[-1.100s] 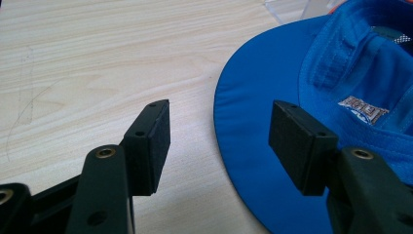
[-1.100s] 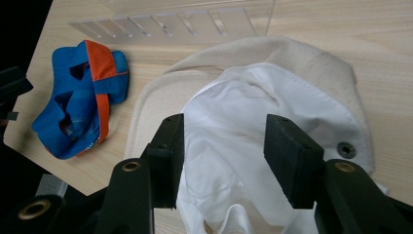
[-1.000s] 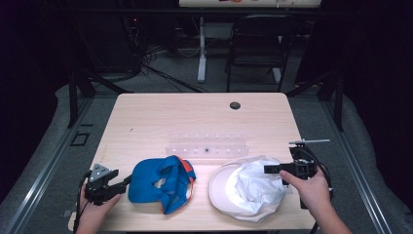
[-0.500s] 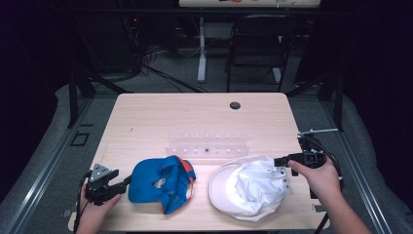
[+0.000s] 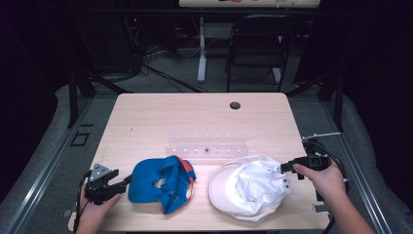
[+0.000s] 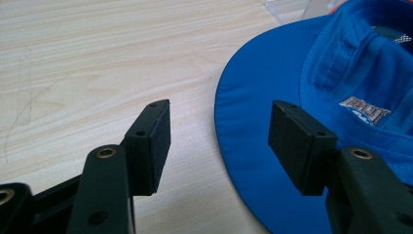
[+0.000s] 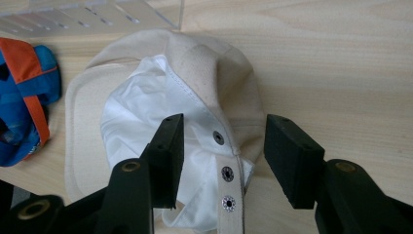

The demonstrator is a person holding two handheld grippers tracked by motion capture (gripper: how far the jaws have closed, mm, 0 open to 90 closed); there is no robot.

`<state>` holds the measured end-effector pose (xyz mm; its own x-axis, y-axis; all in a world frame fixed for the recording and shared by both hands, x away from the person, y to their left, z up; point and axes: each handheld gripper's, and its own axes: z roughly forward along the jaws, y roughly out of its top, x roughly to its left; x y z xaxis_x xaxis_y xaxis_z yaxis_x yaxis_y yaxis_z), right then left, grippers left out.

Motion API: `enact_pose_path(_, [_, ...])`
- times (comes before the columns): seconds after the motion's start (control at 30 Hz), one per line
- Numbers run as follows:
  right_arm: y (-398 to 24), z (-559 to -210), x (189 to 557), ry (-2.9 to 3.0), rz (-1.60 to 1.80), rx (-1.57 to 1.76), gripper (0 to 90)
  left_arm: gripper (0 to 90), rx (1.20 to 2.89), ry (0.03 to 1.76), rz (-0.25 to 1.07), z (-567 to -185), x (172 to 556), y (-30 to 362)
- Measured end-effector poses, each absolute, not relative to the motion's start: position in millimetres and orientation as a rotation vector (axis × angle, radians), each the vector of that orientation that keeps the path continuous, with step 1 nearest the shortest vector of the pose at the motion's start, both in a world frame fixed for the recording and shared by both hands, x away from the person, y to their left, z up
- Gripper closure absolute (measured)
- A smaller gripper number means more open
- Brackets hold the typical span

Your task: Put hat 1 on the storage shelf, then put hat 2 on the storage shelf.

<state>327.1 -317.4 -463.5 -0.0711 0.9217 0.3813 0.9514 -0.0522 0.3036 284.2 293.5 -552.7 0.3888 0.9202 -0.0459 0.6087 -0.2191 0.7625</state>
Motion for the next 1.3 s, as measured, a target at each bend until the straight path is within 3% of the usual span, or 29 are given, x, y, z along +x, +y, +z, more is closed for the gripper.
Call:
enact_pose_path(0.93, [-305, -510, 327, -2.052, -0.658, -1.994, 53.1, 41.9, 1.926, 1.326, 0.564, -553, 282, 298])
enact_pose_path(1.3, [-310, -498, 327, -1.975, -0.672, -1.952, 74.3, 41.9, 1.930, 1.319, 0.568, -552, 282, 295])
